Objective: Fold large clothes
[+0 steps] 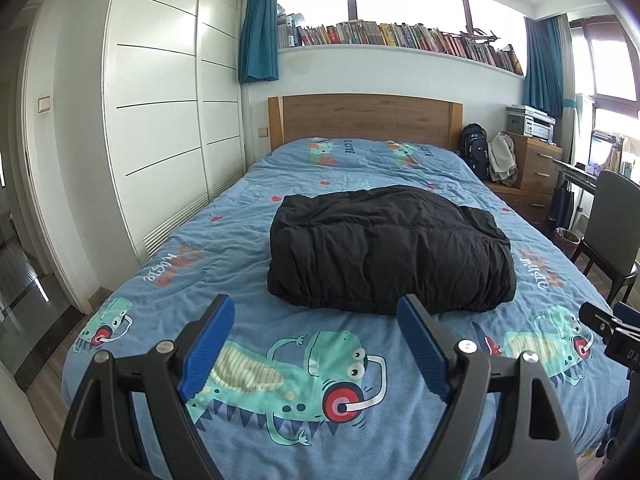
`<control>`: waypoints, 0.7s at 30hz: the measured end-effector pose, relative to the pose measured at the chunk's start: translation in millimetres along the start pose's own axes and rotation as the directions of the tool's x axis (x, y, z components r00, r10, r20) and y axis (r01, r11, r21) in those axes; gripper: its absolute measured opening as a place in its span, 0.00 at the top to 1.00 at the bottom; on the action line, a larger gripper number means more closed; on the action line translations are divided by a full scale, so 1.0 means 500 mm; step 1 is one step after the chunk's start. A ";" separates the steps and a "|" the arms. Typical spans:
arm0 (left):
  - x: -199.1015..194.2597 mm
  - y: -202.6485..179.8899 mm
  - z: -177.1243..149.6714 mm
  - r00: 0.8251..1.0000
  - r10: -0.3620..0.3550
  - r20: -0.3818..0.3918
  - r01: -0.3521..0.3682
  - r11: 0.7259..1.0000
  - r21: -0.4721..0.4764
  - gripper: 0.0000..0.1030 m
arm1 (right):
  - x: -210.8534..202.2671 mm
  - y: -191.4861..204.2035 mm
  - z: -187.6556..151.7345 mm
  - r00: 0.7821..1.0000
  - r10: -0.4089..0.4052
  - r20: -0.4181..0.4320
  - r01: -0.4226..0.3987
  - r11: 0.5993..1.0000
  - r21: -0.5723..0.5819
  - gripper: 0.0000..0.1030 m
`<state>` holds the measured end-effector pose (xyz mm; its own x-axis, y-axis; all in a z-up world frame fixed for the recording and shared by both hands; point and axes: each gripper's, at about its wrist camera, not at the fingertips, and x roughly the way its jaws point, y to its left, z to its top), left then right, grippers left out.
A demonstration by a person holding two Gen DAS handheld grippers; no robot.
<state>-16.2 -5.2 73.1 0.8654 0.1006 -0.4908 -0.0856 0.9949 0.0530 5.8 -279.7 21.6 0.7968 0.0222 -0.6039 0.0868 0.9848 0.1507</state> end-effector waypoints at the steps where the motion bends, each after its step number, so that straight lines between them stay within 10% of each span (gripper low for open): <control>1: 0.001 0.001 0.000 1.000 0.000 -0.001 0.000 1.000 0.001 0.19 | 0.003 -0.004 -0.003 1.000 -0.003 -0.003 0.003 1.000 0.004 0.01; 21: 0.057 -0.014 -0.050 0.998 -0.028 -0.064 0.029 0.999 0.019 0.19 | 0.038 -0.056 -0.038 0.997 -0.068 -0.049 0.070 0.997 0.044 0.01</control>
<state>-3.4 -9.4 36.9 0.8340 0.0731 -0.5470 -0.0512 0.9972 0.0552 7.0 -303.5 -9.1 0.7589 -0.0360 -0.6502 0.1685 0.9753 0.1426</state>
